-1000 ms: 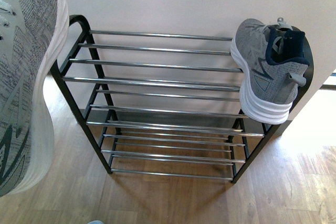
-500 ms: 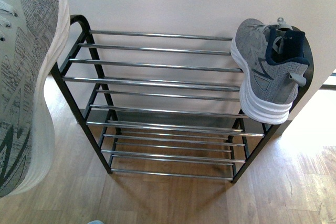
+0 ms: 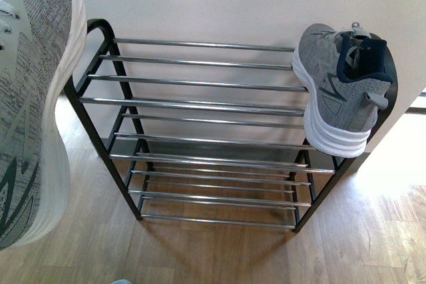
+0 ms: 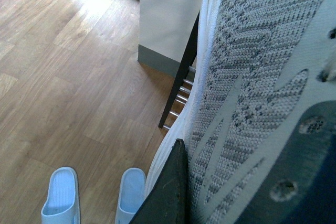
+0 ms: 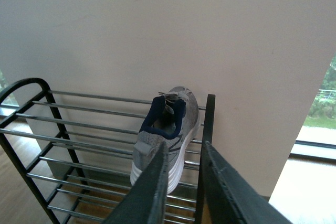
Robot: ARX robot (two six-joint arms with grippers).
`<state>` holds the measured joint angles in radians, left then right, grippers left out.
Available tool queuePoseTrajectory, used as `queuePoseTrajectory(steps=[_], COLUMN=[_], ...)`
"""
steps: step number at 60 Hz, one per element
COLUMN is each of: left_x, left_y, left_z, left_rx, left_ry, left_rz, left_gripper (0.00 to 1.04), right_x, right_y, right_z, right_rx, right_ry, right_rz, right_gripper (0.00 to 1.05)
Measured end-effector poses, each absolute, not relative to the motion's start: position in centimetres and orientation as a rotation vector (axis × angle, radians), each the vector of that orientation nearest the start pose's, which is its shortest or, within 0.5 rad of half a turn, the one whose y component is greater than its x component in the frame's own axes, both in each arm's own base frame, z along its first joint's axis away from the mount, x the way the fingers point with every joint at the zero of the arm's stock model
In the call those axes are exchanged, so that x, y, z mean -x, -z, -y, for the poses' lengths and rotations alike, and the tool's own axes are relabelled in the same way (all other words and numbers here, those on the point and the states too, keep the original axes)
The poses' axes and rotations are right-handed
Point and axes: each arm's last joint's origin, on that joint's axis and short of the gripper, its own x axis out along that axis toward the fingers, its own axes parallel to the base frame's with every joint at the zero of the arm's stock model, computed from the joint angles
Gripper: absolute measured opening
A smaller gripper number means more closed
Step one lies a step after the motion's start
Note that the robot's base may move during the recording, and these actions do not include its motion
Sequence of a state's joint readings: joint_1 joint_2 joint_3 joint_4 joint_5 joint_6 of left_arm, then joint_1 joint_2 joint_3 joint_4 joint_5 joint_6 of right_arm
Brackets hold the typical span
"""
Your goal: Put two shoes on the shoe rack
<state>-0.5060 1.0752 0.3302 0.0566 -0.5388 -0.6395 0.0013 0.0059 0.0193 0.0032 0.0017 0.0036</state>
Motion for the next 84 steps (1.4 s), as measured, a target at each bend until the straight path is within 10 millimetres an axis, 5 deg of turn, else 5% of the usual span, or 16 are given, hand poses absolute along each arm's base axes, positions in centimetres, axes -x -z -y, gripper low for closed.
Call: queuePoseTrajectory(steps=[25,38,51,59,69,84], left_x=[-17.2,-22.3,-32.5,-35.9,-38.0,-37.4], left_y=[-15.4,-15.8,-13.3,-12.6,-12.9,-13.9], left_z=[7.9,11.1,16.9,19.5,22.5,27.1], left_rx=[0.258,0.302,0.392,0.411,0.503,0.495], left_ry=[-0.229,-0.09,0.063,0.084,0.134,0.281], left_rz=[-0.508,-0.511,-0.731,-0.785,-0.812,-0.869], left_gripper=[0.02,0.02,0.02,0.02,0.02,0.02], right_x=[-9.7,-9.7,-9.7,-9.7,-9.7,-9.7], right_y=[-17.0,-17.0,-17.0,-17.0,-17.0,-17.0], right_z=[0.0,0.0,0.0,0.0,0.0,0.0], right_rx=[-0.004,-0.003,-0.003,-0.004,-0.003,-0.003], right_ry=[0.001,0.0,0.0,0.001,0.0,0.001], right_rz=[0.017,0.017,0.017,0.017,0.017,0.017], right_gripper=[0.97,0.95,0.95,0.95,0.95,0.95])
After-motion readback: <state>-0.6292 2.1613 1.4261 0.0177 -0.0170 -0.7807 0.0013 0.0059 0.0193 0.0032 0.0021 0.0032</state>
